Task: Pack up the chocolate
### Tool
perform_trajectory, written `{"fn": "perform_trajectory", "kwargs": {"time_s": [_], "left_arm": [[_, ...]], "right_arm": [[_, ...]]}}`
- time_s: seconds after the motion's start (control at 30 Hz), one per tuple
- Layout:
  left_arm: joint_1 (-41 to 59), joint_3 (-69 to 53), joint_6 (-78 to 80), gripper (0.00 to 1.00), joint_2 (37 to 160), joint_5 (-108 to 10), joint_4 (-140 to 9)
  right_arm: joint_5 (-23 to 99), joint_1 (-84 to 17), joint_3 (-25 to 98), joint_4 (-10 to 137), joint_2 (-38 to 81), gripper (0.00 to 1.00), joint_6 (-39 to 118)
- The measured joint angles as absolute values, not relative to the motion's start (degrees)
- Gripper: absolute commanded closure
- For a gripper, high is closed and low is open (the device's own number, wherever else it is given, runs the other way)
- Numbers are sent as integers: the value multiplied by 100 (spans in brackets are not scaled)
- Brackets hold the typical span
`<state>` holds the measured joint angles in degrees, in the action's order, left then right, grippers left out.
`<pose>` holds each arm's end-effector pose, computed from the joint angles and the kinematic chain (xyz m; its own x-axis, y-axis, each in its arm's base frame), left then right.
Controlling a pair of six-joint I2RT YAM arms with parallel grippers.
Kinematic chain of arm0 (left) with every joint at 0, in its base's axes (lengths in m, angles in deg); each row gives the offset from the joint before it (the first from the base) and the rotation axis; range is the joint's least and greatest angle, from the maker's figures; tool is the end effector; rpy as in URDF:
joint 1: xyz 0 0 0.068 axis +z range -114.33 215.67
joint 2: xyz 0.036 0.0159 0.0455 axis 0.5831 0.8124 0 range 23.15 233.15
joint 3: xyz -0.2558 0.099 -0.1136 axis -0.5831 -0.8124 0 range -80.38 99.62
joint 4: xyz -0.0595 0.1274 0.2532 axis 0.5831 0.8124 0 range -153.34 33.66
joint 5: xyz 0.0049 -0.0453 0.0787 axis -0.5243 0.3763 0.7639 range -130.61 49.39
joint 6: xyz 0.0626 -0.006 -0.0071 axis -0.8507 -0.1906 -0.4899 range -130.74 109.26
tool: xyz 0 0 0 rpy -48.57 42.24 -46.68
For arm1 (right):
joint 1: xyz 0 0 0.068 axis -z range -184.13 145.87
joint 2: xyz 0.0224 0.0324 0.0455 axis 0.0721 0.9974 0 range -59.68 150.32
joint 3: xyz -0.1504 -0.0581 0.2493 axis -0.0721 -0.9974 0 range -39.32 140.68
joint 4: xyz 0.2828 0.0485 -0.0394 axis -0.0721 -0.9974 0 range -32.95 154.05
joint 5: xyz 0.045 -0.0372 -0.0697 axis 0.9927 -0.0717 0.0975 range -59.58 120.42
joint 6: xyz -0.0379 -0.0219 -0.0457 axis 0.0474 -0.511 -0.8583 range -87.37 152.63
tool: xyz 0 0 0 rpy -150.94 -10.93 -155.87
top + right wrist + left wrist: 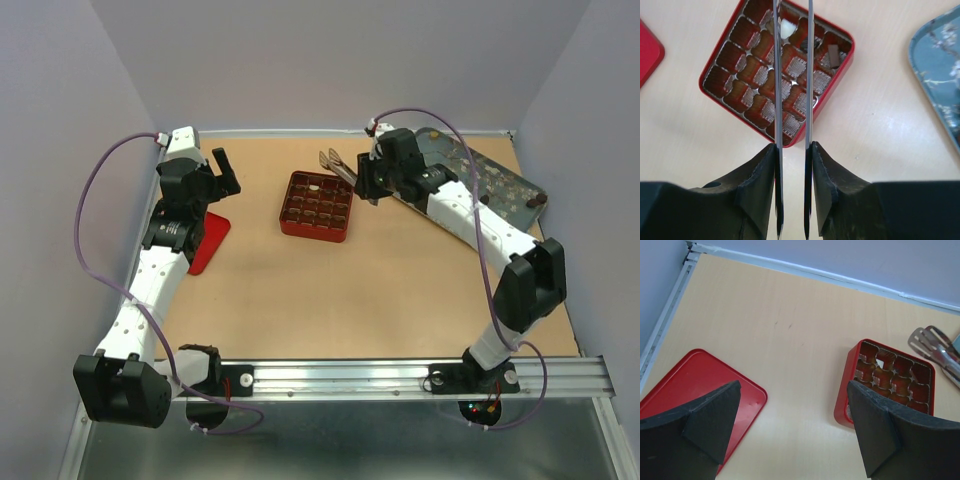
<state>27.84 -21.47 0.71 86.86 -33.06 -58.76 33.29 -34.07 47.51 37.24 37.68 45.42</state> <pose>0.2897 -0.0334 0.3893 -0.1595 -0.1767 -0.9713 -0.0257 0.9843 -0.1748 0.3763 0.2196 0.3344 -0.6306 -0.1080 -0.7686 -0.4034 0.8916 0.2057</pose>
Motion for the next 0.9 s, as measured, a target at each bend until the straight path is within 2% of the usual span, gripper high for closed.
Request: {"fn": "perform_trajectory", "kwargs": {"time_s": [0.2, 0.63, 0.9], "left_arm": [[2784, -2147, 68, 1, 8686, -3306, -5876], [2784, -2147, 64, 1, 8686, -3302, -5874], [2784, -2147, 64, 1, 8686, -3304, -5874]], "right_arm": [[2800, -3286, 4844, 3702, 3274, 62, 4444], [2389, -1275, 4348, 3698, 3115, 62, 4398], [2160, -945, 3874, 3551, 3106, 60, 4422]]}}
